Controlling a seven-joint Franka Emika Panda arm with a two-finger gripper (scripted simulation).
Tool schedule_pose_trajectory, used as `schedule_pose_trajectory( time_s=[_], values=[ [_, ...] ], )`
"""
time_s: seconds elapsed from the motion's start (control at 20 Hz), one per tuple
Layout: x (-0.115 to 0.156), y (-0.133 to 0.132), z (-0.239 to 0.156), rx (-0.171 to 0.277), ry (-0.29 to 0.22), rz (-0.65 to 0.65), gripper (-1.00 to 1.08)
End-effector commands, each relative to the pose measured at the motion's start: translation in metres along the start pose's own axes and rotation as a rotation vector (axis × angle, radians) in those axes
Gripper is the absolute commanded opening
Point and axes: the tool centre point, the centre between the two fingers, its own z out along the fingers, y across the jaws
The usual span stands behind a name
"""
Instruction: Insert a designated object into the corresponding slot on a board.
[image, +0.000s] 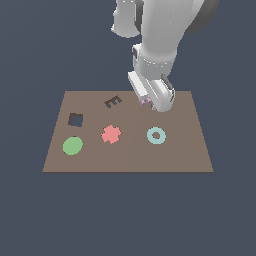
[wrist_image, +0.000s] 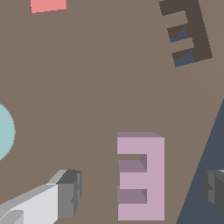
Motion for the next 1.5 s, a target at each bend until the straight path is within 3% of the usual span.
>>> schedule_pose_trajectory(
  time_s=[0.0,0.6,0.65,1.45],
  values=[
    [0.001,0.000,0.000,0.000,0.000,-0.004,1.00],
    [0.000,0.000,0.020,0.000,0.000,-0.004,1.00],
    [0.000,0.000,0.020,0.000,0.000,-0.004,-1.00],
    [0.001,0.000,0.016,0.000,0.000,-0.004,-1.00]
  ],
)
